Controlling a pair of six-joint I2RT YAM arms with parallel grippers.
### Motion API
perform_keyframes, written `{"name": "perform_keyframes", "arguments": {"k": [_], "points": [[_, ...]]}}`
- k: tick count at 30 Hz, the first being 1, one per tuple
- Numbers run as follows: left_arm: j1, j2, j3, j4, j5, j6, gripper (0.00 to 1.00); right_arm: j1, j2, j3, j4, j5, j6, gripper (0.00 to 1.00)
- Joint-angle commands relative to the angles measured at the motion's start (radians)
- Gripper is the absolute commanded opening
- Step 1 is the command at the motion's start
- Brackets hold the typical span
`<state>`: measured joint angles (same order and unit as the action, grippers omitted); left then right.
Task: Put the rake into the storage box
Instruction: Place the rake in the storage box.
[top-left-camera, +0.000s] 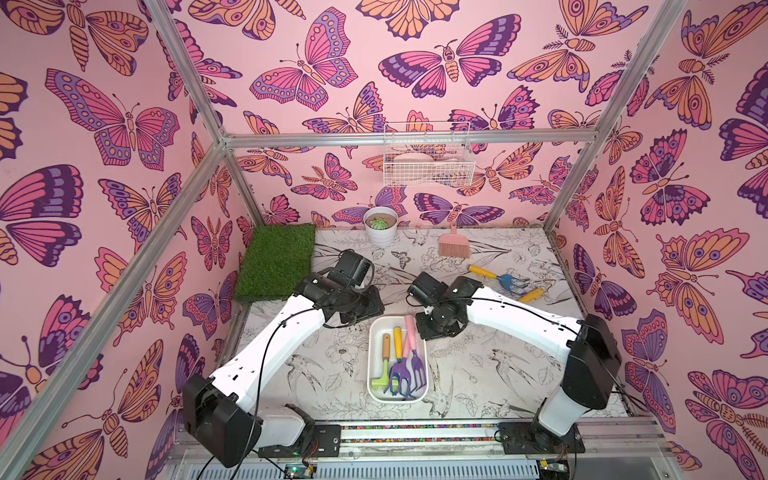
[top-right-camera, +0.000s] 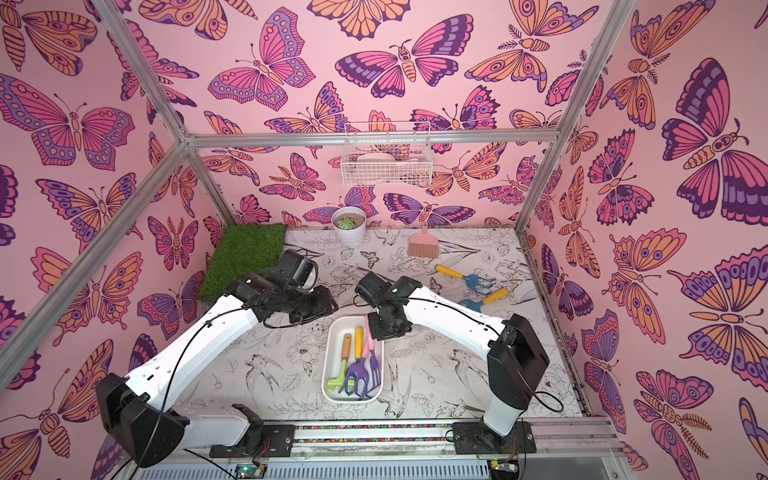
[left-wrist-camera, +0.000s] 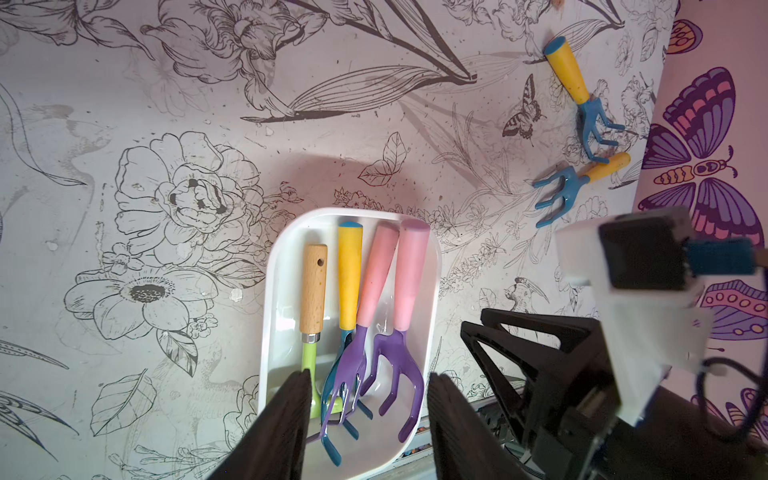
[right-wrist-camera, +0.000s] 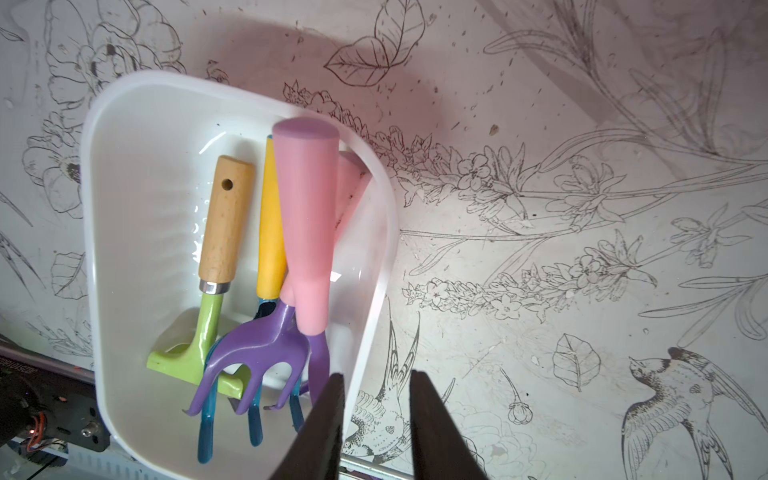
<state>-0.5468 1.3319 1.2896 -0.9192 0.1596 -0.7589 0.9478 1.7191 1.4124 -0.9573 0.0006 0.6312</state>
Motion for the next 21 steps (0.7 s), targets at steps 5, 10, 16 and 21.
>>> {"name": "perform_keyframes", "arguments": {"k": [5,10,16,21], "points": [[0.033,-0.048,-0.018,-0.004,-0.012,0.025,0.52,0.002,0.051,0.031,0.012,-0.033,0.012,0.31],[0.048,-0.049,-0.021,-0.005,0.004,0.026,0.53,0.003,0.056,0.027,0.058,-0.071,0.005,0.33],[0.05,-0.099,-0.033,-0.005,0.006,0.018,0.52,0.003,0.089,0.056,0.076,-0.106,-0.01,0.34],[0.05,-0.102,-0.038,-0.004,0.009,0.014,0.53,0.003,0.131,0.097,0.057,-0.083,-0.019,0.36]]}}
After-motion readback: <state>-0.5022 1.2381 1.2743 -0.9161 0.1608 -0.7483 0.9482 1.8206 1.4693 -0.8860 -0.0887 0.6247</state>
